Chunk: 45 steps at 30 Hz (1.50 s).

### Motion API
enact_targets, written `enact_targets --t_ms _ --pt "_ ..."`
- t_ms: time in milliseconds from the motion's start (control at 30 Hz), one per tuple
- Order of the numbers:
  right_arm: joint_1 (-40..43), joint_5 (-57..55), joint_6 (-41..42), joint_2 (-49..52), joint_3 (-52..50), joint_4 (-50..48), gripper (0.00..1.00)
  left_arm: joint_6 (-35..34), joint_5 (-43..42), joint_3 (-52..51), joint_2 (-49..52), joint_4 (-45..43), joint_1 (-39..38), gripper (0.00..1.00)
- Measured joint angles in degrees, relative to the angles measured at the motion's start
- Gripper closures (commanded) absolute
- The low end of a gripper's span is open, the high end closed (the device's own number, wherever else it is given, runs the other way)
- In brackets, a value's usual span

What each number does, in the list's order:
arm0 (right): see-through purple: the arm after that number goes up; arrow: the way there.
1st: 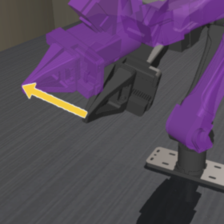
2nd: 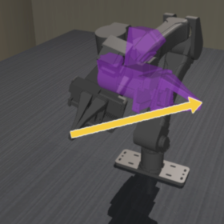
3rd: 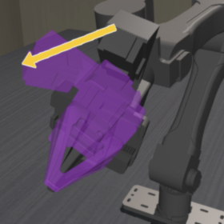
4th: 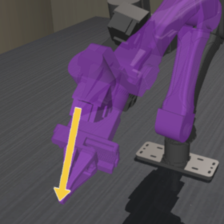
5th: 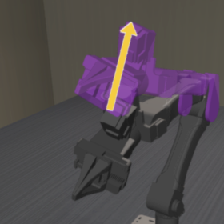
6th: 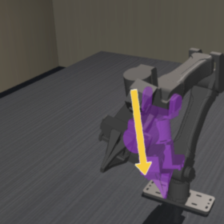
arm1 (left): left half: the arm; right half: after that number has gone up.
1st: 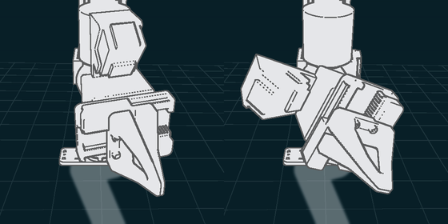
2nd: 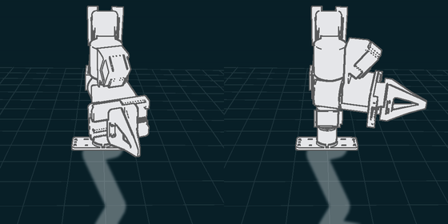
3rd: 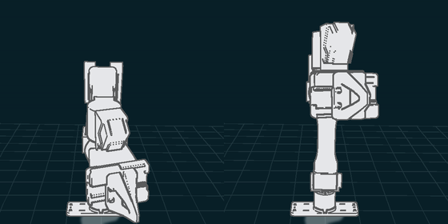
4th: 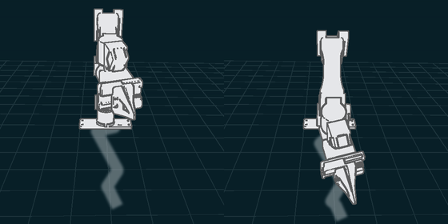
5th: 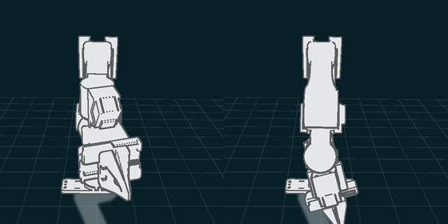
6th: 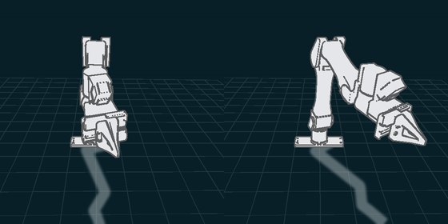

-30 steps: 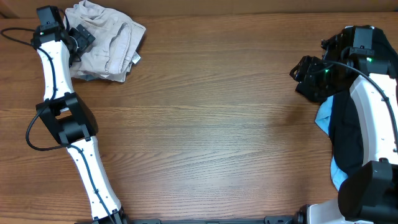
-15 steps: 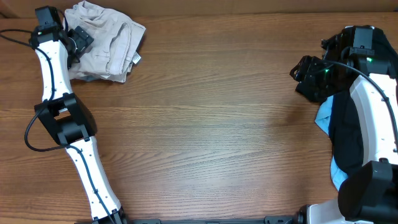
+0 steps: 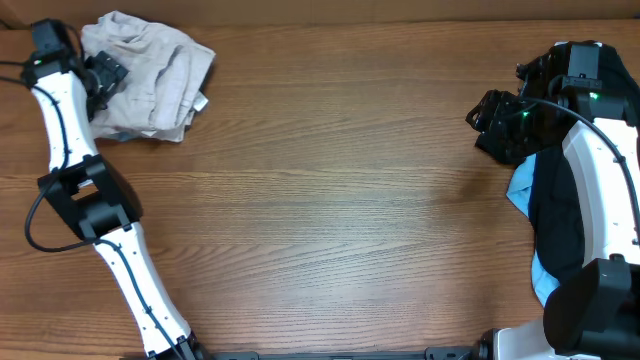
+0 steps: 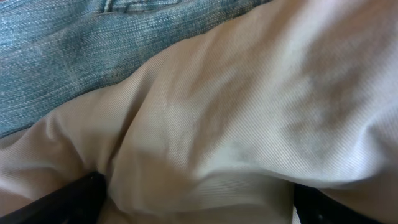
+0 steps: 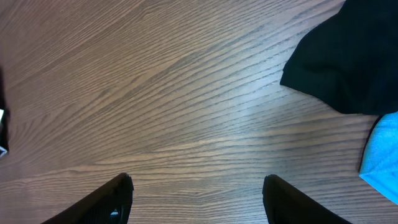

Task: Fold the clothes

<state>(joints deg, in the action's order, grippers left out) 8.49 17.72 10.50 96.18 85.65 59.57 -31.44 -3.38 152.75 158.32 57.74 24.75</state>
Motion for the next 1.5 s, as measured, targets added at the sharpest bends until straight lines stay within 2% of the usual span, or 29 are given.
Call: enact_targets --t_ms 200,333,467,600,700,933,1033,1133,1300,1500 --pt "0.0 0.0 -0.3 0.0 0.0 -1.3 0.3 0.1 0.7 0.0 0.0 0.2 2.6 0.0" --pt "0.0 -0.7 -3.3 0.0 0.3 -3.0 0.19 0.3 1.9 1.7 0.0 2.9 2.7 0.0" --pt "0.0 -4.3 -5.3 0.6 6.9 1.4 0.0 0.4 3.5 6.9 0.0 9.3 2.9 0.0" --pt "0.0 -7.1 -7.4 1.0 20.0 7.8 0.0 1.0 4.6 14.6 -1.9 16.5 3.4 0.0" --pt "0.0 -8.3 -8.0 1.0 32.0 13.2 0.0 1.9 5.2 18.4 -7.0 21.6 3.5 0.0" --pt "-0.5 -9.2 -8.6 -0.7 55.0 25.7 0.0 2.5 5.3 22.9 -27.6 30.7 3.4 0.0" --pt "-0.7 -9.2 -8.7 -3.1 59.4 29.5 0.0 2.7 4.5 24.2 -34.7 31.7 3.2 0.0" --pt "-0.7 -9.2 -8.6 -6.9 61.2 34.2 0.0 2.7 4.0 24.6 -37.8 31.9 3.0 0.0" --pt "-0.7 -9.2 -8.6 -11.8 61.7 37.3 0.0 2.9 3.6 24.1 -37.1 32.4 3.0 0.0" --pt "-0.7 -9.2 -8.6 -12.2 61.7 37.5 0.0 2.9 3.5 23.6 -35.8 32.6 3.0 0.0"
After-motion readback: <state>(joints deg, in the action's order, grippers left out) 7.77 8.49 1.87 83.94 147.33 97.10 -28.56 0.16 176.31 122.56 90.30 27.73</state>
